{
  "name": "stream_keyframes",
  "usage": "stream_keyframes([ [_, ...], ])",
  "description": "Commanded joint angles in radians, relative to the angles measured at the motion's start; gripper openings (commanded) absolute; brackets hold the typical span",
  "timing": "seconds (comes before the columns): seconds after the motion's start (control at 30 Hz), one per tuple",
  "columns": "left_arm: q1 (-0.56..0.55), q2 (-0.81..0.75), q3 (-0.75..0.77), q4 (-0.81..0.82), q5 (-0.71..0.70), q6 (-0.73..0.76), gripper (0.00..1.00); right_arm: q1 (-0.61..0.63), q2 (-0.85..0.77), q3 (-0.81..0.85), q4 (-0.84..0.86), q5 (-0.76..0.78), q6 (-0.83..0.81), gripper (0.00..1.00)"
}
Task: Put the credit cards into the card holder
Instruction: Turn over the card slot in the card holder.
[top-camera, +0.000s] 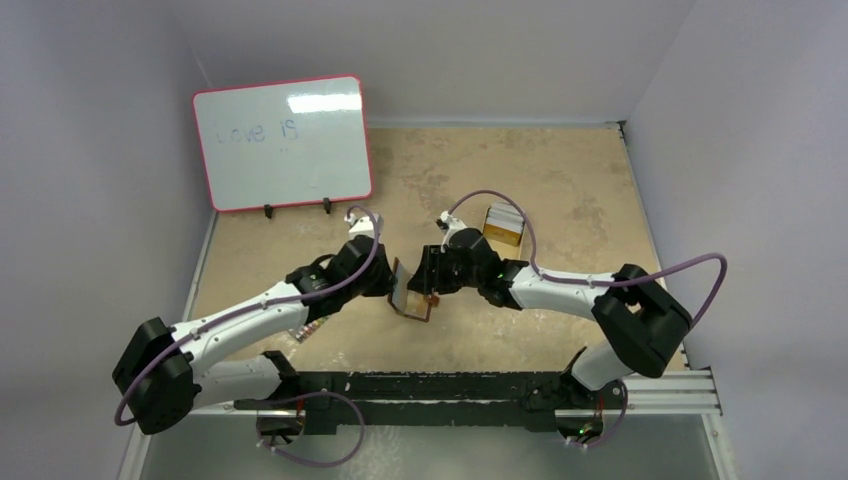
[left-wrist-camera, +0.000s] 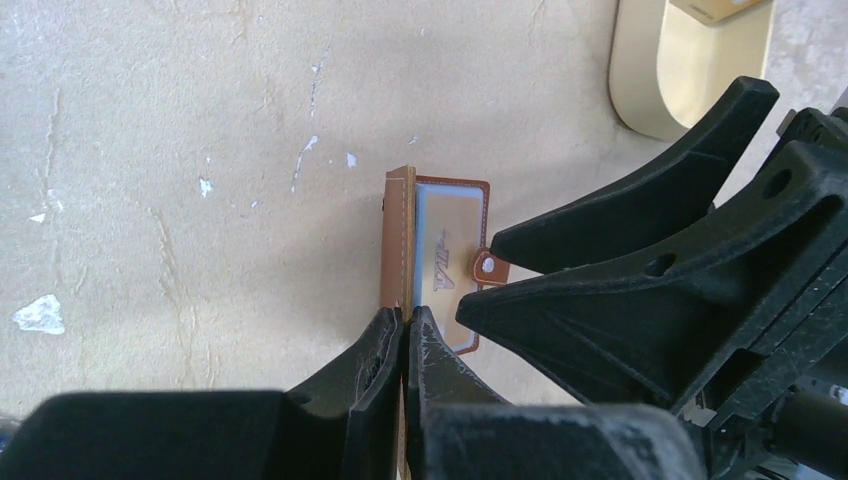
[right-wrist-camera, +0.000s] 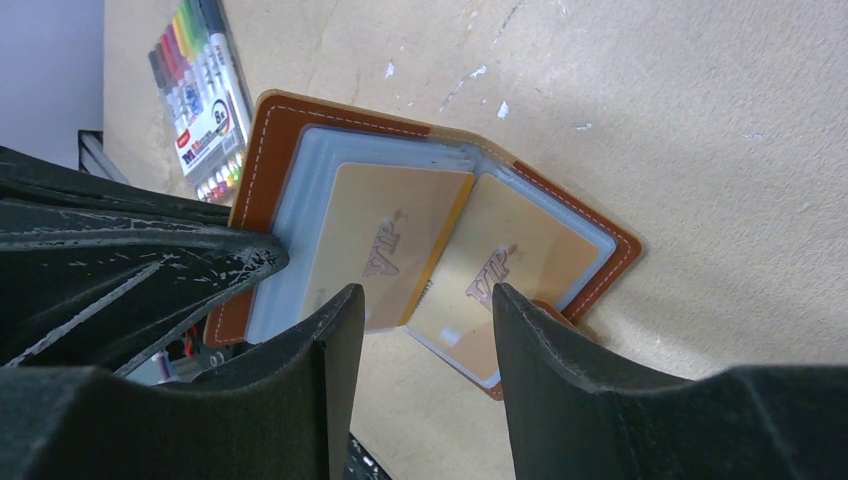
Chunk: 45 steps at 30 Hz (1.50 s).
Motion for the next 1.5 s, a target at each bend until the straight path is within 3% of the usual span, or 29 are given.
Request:
stream_keyframes([
  [0.0, -0.025, 0.032, 0.075, -0.033, -0.084, 0.001, 0.00, 0.001, 0.008, 0.012, 0.037, 0.006, 0.011, 0.53],
  [0.53, -0.063, 0.141, 0.161, -0.076, -0.152, -0.032, 0.00, 0.000, -0.029, -0.016, 0.038, 0.029, 0.041, 0.65],
  [1.0, -0.063, 0.114, 0.114, -0.053, -0.177, -0.067, 0.00, 0.000, -0.076, 0.007, -0.090, 0.140, 0.050, 0.65],
  [1.2, -0.039, 0.065, 0.055, -0.007, -0.135, -0.107, 0.00, -0.017, -0.142, 0.044, -0.202, 0.228, -0.068, 0.65],
  [1.47, 0.109, -0.003, -0.119, 0.207, 0.143, -0.161, 0.00, -0.114, -0.141, 0.182, -0.373, 0.311, -0.408, 0.66],
])
